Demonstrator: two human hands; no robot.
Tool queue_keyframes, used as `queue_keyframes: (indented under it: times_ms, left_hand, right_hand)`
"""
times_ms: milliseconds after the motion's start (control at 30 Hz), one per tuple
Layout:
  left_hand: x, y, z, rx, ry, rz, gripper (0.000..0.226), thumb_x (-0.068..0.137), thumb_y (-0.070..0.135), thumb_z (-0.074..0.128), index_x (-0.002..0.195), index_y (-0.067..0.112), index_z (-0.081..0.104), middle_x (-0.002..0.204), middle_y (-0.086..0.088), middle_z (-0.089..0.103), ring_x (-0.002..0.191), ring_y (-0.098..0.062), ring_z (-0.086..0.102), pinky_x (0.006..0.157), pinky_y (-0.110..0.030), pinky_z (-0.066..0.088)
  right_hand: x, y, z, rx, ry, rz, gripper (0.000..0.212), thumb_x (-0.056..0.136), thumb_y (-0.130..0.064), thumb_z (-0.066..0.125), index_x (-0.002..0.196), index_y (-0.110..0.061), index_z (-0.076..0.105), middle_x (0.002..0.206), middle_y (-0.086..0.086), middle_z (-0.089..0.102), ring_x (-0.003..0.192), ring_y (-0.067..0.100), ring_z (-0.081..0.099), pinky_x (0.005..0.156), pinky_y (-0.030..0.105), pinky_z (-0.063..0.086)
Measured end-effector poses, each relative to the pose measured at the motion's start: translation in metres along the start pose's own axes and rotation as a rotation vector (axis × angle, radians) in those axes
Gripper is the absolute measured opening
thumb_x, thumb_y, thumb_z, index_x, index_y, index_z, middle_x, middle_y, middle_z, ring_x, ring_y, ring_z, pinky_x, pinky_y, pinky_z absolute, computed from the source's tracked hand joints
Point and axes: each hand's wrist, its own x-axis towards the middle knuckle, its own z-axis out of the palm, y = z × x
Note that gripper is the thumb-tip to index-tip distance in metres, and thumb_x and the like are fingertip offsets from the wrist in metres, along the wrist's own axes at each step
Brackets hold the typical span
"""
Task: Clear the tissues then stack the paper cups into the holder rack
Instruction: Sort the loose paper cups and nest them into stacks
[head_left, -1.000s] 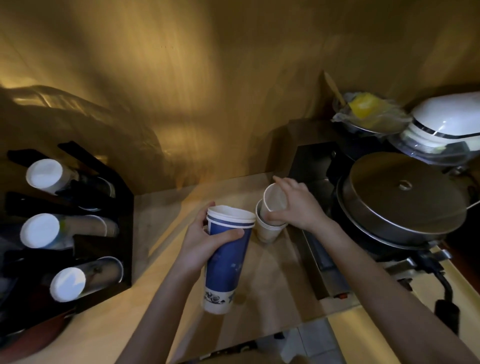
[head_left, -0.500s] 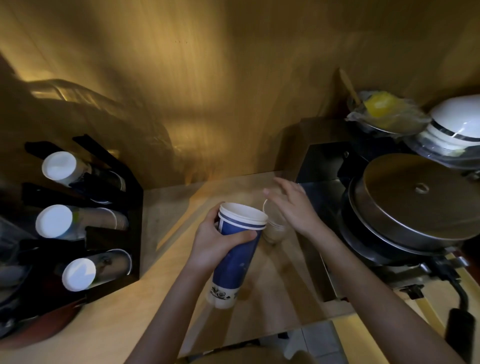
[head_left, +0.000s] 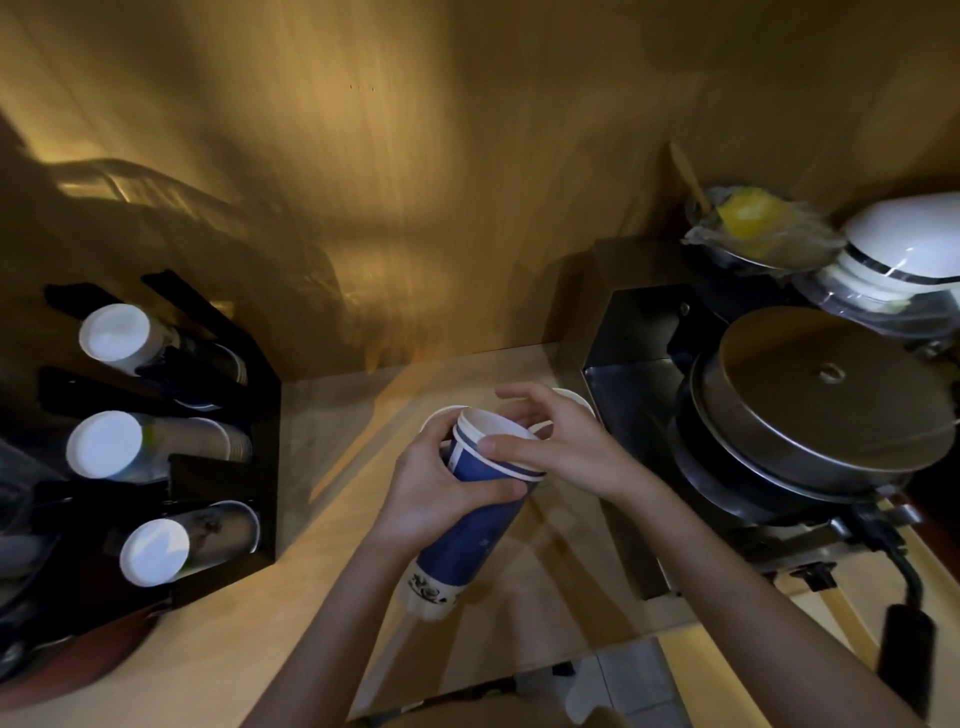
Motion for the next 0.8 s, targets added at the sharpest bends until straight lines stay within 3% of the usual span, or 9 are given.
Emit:
queue_keyframes:
  times_ms: [200,333,433,567,667,800]
  left_hand:
    - [0.002,0.008,-0.004,-0.013,-0.023,-0.009,0.074,0.051,0.025,0.088,0.117,0.02,0.054,0.103,0.003,0.067,0.089,-0.01,0.066,0.074,-0.027,0.057]
    - [0.006,0.016,-0.005,-0.061,-0.104,-0.04,0.068,0.045,0.032,0.088,0.107,0.02,0.062,0.098,0.001,0.071,0.085,-0.014,0.069,0.075,-0.033,0.059]
    - [0.005,0.017,-0.004,-0.138,-0.164,-0.083,0.053,0.052,0.025,0.087,0.1,0.02,0.064,0.096,-0.001,0.072,0.081,-0.011,0.071,0.068,-0.025,0.057]
    - [0.001,0.017,-0.008,-0.146,-0.053,-0.028,0.053,0.057,0.014,0.086,0.094,0.036,0.056,0.093,0.01,0.067,0.076,0.0,0.067,0.06,-0.012,0.053]
    - [0.001,0.02,-0.011,-0.044,-0.021,0.022,0.063,0.053,0.022,0.088,0.095,0.044,0.047,0.1,0.012,0.062,0.088,-0.006,0.063,0.073,-0.02,0.053]
    - [0.003,0.022,-0.008,-0.069,-0.004,-0.012,0.073,0.037,0.042,0.085,0.101,0.04,0.05,0.101,0.011,0.065,0.089,-0.008,0.066,0.076,-0.028,0.056]
  right_hand:
    - [0.001,0.003,0.003,0.137,0.049,0.025,0.066,0.061,-0.045,0.072,0.121,-0.025,0.053,0.106,-0.005,0.061,0.101,0.01,0.059,0.079,0.019,0.048]
    - [0.001,0.0,-0.002,0.206,0.057,-0.011,0.058,0.063,-0.034,0.074,0.116,-0.019,0.057,0.1,-0.005,0.063,0.093,0.005,0.061,0.078,0.016,0.049]
    - [0.003,-0.005,-0.006,0.282,0.099,-0.025,0.04,0.076,-0.02,0.072,0.114,-0.015,0.059,0.096,-0.001,0.066,0.087,0.006,0.063,0.078,0.021,0.051]
    - [0.002,-0.002,-0.012,0.04,0.027,0.043,0.067,0.069,-0.054,0.065,0.128,-0.03,0.047,0.123,-0.006,0.053,0.11,0.007,0.052,0.084,0.02,0.044]
    - [-0.004,-0.002,-0.008,0.109,-0.07,0.054,0.07,0.071,-0.052,0.063,0.133,-0.026,0.043,0.12,-0.004,0.057,0.106,0.005,0.057,0.08,0.018,0.047]
    - [-0.002,-0.001,-0.002,0.19,0.04,0.011,0.068,0.069,-0.047,0.069,0.129,-0.023,0.048,0.108,0.002,0.065,0.102,0.011,0.061,0.089,0.026,0.049]
